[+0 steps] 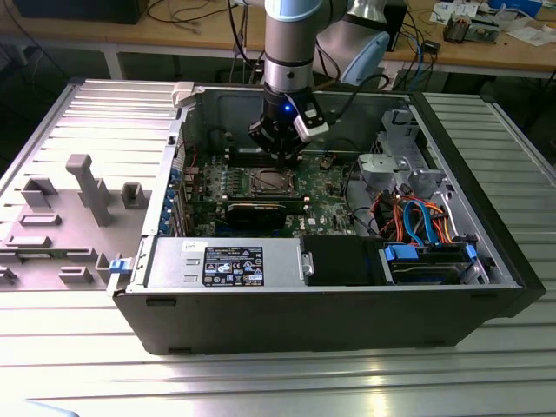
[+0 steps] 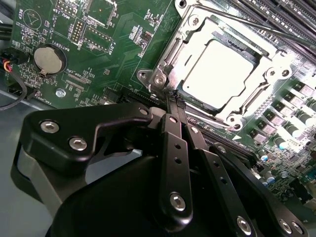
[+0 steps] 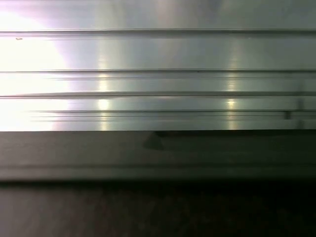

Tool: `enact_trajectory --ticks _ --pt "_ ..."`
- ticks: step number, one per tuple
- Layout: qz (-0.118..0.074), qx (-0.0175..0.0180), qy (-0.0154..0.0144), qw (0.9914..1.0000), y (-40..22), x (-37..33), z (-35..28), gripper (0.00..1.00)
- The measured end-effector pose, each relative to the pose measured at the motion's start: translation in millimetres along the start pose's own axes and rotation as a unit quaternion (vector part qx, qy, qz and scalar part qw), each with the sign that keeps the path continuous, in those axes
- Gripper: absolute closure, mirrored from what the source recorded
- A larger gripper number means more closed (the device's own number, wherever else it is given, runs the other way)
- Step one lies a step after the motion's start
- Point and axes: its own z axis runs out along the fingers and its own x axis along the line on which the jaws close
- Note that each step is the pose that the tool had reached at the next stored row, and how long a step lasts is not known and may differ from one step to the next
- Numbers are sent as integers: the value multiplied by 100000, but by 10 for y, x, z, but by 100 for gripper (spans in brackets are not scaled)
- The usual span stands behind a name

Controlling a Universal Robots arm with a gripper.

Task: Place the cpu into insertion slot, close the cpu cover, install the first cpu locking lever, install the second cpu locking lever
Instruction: 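Install the first cpu locking lever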

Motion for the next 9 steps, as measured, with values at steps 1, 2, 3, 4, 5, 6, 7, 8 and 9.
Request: enact_trajectory --ticks 1,2,3,4,5,6,7,8,9 --pt "1 13 4 100000 0 0 3 89" --pt "0 22 7 100000 0 -1 4 89" --pt "-1 32 12 100000 0 -1 6 89" --pt "-2 35 8 100000 1 -1 8 89" --pt "-1 42 8 100000 1 -2 13 89" --pt "-3 44 10 100000 1 -4 15 89" --pt "-2 48 7 100000 1 -5 17 89" --pt "1 42 4 100000 1 -5 18 89" --pt "2 38 -1 100000 1 -5 18 89"
